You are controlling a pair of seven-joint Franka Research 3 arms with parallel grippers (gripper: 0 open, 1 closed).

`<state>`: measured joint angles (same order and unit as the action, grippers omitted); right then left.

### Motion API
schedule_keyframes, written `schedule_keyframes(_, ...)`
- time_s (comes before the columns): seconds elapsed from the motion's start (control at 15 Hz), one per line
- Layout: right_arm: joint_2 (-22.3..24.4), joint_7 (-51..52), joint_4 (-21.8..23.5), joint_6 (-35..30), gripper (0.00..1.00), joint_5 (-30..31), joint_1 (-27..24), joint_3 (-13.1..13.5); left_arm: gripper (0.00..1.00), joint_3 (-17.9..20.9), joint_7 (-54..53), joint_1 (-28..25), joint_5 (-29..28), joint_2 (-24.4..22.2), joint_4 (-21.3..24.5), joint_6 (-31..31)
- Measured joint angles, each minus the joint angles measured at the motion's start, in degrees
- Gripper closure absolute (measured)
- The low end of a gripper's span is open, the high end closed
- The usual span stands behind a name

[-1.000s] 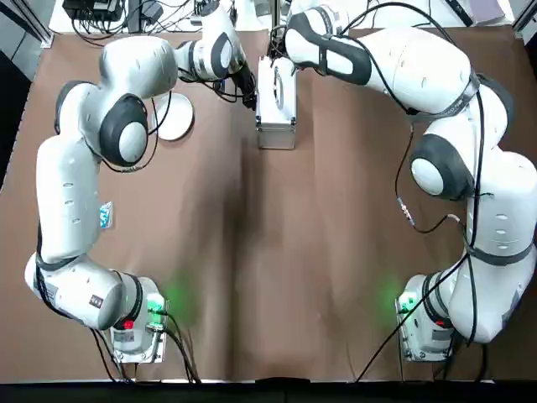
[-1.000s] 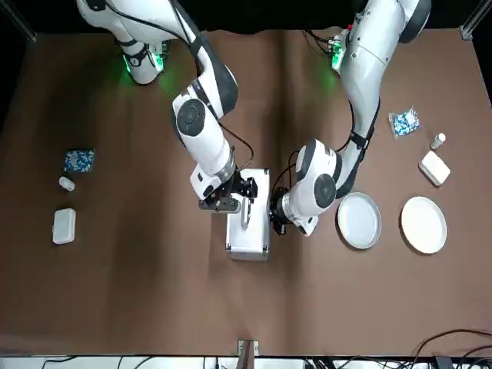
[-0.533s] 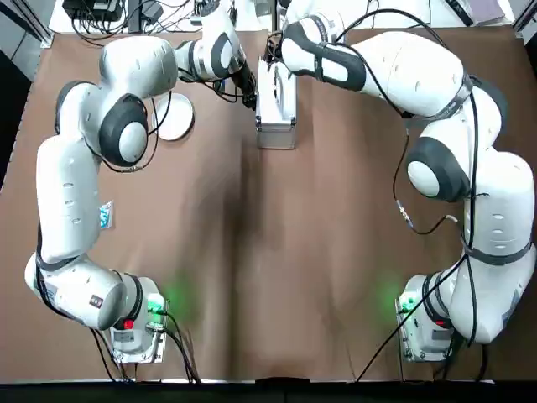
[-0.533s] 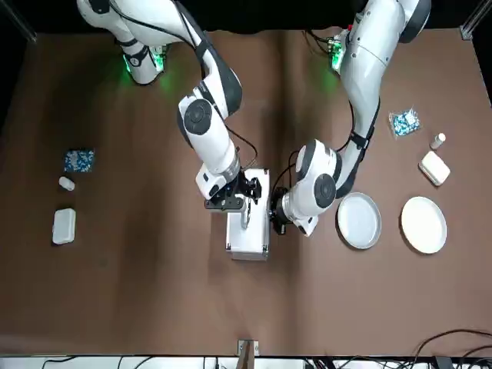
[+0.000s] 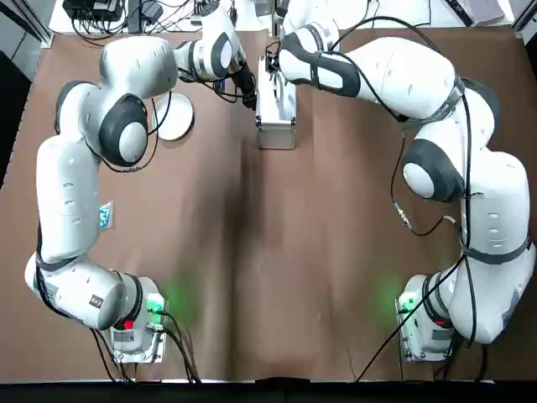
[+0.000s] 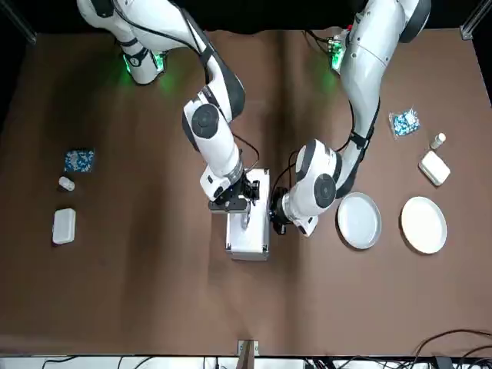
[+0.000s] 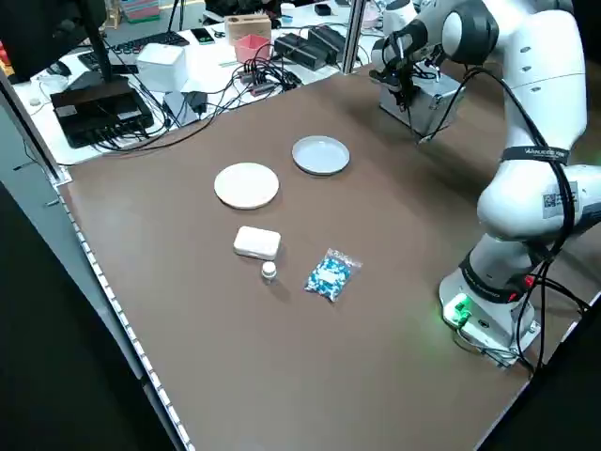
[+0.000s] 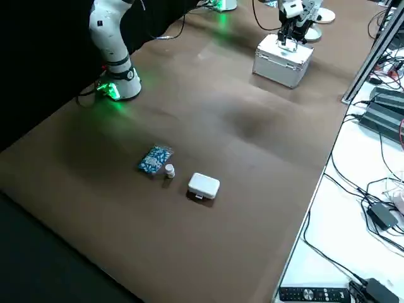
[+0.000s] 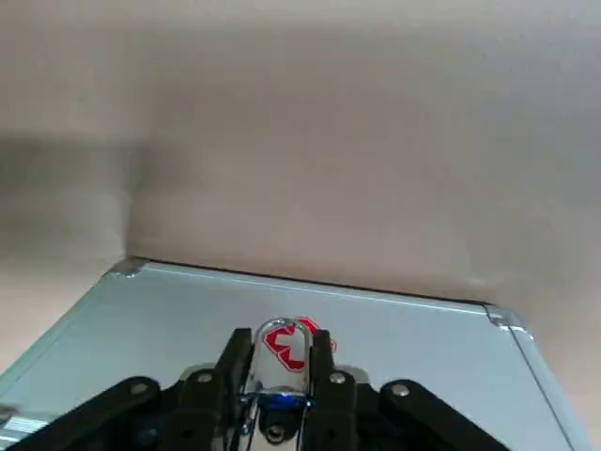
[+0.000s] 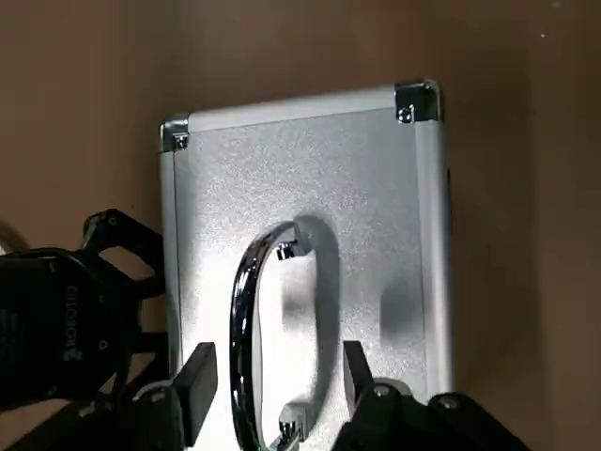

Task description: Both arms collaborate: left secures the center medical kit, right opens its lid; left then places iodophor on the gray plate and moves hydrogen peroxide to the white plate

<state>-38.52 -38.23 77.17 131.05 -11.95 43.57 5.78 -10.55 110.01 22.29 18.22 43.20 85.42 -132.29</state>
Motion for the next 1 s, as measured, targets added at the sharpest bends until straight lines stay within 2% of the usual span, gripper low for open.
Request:
schedule_keyframes(0.07, 0.0, 0.0, 0.0, 0.0, 0.41, 0.4, 0.1, 0.0, 0.69, 0.0, 0.0, 0.0, 0.0, 0.0, 0.0, 0.0)
schedule_keyframes(0.27, 0.0, -0.3, -0.1, 0.0, 0.71, 1.3, 0.7, 0.0, 0.69, 0.0, 0.0, 0.0, 0.0, 0.0, 0.0, 0.0)
schedule_keyframes(0.47, 0.0, -0.5, -0.1, 0.1, 0.78, 1.9, 0.7, 0.1, 0.69, 0.0, 0.0, 0.0, 0.0, 0.0, 0.0, 0.0)
schedule_keyframes(0.73, 0.0, -0.6, -0.1, 0.1, 0.81, 3.0, 0.7, 0.6, 0.69, 0.0, 0.0, 0.0, 0.0, 0.0, 0.0, 0.0)
schedule_keyframes(0.8, 0.0, -1.0, -0.1, 0.1, 0.88, 3.0, 0.7, 0.6, 0.69, 0.0, 0.0, 0.0, 0.0, 0.0, 0.0, 0.0)
schedule_keyframes(1.0, 0.0, -1.6, -0.2, 0.1, 0.88, 3.0, 0.7, 0.6, 0.69, 0.0, 0.0, 0.0, 0.0, 0.0, -0.1, 0.1)
